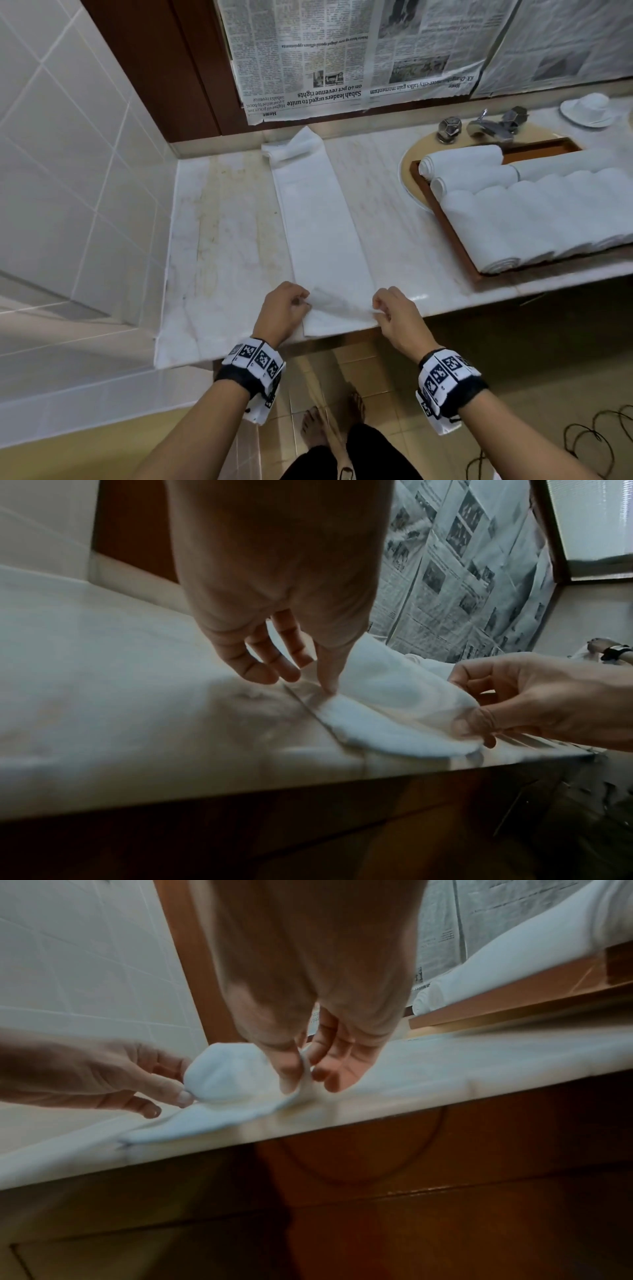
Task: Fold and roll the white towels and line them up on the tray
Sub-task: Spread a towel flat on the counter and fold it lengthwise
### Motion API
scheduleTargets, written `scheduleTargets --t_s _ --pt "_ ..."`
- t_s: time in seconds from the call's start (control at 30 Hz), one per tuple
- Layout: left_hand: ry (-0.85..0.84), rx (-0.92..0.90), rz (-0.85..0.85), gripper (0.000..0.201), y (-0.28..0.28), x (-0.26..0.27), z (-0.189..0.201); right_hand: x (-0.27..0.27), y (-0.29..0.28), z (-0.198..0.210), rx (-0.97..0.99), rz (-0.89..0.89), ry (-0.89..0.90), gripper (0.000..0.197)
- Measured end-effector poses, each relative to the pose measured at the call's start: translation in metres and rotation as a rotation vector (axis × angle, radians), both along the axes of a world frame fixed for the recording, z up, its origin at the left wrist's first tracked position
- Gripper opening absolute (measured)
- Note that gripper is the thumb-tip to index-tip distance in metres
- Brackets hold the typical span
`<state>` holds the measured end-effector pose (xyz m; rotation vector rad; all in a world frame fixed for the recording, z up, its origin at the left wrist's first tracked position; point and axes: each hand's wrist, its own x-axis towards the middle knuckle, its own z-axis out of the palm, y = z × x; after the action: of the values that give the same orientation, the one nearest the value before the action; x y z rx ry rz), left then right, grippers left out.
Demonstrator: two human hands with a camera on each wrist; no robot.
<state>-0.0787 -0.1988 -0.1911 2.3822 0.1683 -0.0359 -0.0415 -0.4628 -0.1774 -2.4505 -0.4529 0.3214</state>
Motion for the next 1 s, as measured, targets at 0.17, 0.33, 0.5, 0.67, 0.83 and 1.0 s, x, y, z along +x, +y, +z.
scheduleTargets --t_s 0.17,0.33,0.5,0.67,0.83,1.0 --pt "-0.021 -0.026 -0.003 0.011 0.002 -0.015 -0.008 -0.004 -0.010 -0.002 0.001 0.051 0.083 0.020" --pt "0.025 -0.016 -0.001 0.021 -0.002 -0.025 -0.013 0.002 -0.020 0.005 0.000 0.096 0.236 0.020" --pt "0.000 0.019 0.046 0.021 -0.010 -0.025 -0.013 0.016 -0.021 0.011 -0.011 0.158 0.233 0.017" --pt "-0.031 0.173 0.092 0.049 -0.040 -0.009 -0.013 0.029 0.009 -0.001 -0.007 0.189 -0.070 0.028" --pt "0.170 0.375 0.080 0.054 -0.077 -0.005 -0.030 0.026 0.041 -0.037 -0.267 0.340 -0.156 0.060" --pt "0.241 0.416 0.168 0.058 -0.064 -0.013 -0.037 0.035 0.010 -0.052 -0.372 0.295 -0.169 0.062"
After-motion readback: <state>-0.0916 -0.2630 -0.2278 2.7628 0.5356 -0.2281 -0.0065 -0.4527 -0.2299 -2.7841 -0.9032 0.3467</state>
